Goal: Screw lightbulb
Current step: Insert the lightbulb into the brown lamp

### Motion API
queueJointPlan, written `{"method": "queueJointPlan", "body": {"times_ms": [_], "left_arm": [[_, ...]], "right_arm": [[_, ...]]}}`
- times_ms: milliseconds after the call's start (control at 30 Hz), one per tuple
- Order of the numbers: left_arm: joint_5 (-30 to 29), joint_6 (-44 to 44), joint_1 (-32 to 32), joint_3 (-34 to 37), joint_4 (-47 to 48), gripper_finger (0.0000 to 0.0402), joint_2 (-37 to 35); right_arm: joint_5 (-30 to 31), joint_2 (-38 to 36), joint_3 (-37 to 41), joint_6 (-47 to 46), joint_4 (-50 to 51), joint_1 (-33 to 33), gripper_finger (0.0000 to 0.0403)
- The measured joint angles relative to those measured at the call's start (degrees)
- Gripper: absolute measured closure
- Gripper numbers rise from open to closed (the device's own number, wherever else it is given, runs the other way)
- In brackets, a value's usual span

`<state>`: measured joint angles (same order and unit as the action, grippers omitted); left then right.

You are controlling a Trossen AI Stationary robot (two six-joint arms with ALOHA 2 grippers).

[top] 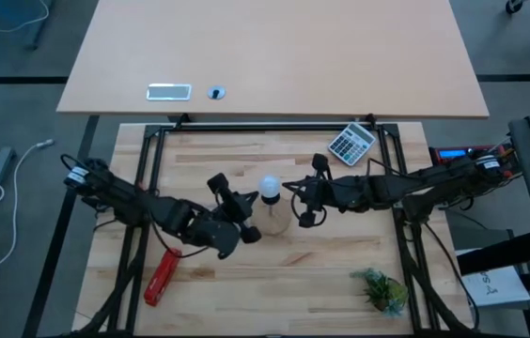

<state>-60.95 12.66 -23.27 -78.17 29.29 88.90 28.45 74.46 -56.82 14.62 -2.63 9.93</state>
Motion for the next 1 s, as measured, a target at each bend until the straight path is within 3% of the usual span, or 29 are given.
{"method": "queueJointPlan", "body": {"times_ms": [800,1000], "left_arm": [[0.21,-0.05,2.91,0.00,-0.26,0.0400,-0.09],[-0.71,0.26,2.79,0.00,0.13,0.0400,-0.10]], "right_arm": [[-5.28,0.70,0.00,-0.68,-0.70,0.26,0.0403],[-4.23,0.48,0.00,-0.69,-0.70,0.48,0.0403]]}}
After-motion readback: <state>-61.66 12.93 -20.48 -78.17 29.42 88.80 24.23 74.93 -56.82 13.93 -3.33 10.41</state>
